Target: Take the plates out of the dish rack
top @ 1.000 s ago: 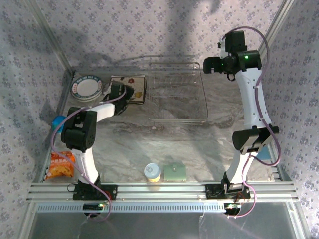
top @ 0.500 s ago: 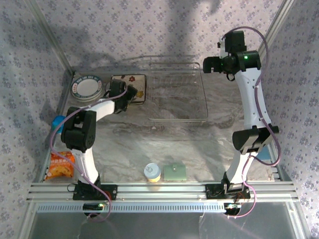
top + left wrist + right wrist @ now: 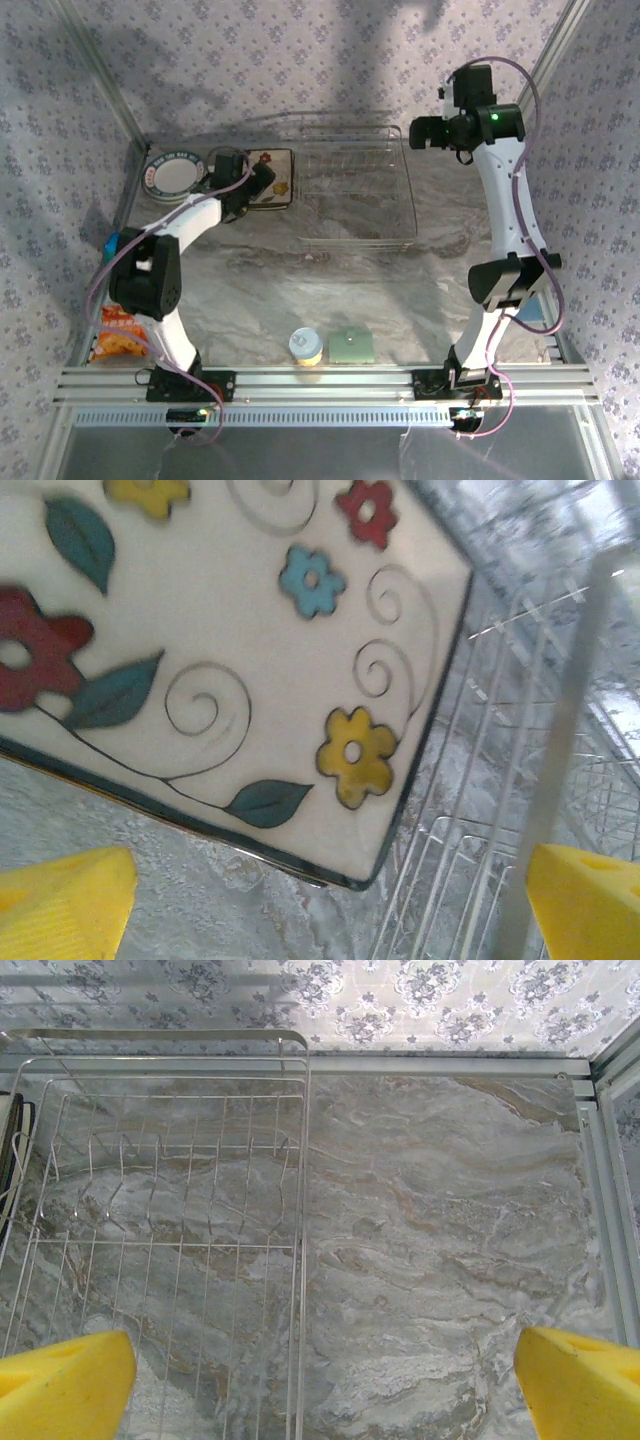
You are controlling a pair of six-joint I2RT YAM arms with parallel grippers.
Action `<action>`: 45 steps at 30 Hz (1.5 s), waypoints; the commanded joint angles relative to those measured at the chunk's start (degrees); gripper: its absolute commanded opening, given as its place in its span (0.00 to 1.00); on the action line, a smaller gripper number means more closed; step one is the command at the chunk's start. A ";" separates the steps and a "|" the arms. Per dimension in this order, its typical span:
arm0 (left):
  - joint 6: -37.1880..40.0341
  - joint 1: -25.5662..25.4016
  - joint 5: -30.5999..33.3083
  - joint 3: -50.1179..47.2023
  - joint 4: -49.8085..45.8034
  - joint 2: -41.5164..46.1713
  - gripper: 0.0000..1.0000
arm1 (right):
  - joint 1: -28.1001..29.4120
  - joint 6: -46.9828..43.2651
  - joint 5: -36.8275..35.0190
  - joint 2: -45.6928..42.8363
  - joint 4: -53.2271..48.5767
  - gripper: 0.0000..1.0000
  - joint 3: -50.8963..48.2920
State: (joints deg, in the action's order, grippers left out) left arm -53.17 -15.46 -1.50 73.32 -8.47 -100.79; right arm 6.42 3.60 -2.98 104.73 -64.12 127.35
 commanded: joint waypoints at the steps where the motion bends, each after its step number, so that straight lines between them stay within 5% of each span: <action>1: 15.13 0.43 5.44 3.29 -3.18 7.28 0.99 | -1.00 0.37 -0.42 -3.91 3.52 0.99 -3.94; 6: 35.78 1.93 13.46 -1.44 0.75 16.49 0.99 | -4.09 1.22 -7.58 -14.26 20.90 0.99 -25.76; 10: 46.09 5.08 15.37 -12.68 9.59 23.56 0.99 | -8.22 0.24 -4.24 -24.55 42.98 0.99 -50.14; 15: 53.28 6.13 16.07 -26.02 22.24 28.20 0.99 | -8.40 -3.77 -1.98 -33.00 65.77 0.99 -75.38; 20: 54.01 6.28 17.93 -37.81 35.20 30.13 0.99 | -8.13 -2.25 -6.04 -37.36 76.17 0.99 -90.54; 28: 52.04 7.08 18.18 -45.12 43.04 25.24 0.99 | -7.91 -2.15 -6.66 -31.37 86.92 0.99 -98.51; 39: 52.90 9.09 17.32 -44.07 38.26 26.08 0.99 | -7.28 -2.49 -8.68 -20.34 96.90 1.00 -98.51; 45: 54.24 10.63 16.32 -50.47 50.80 21.12 0.99 | -7.20 -2.23 -9.45 -19.40 98.69 1.00 -99.30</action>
State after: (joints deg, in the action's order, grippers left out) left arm 0.23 -6.04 15.73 25.71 34.30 -77.01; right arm -0.91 1.85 -10.81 85.08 31.40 28.84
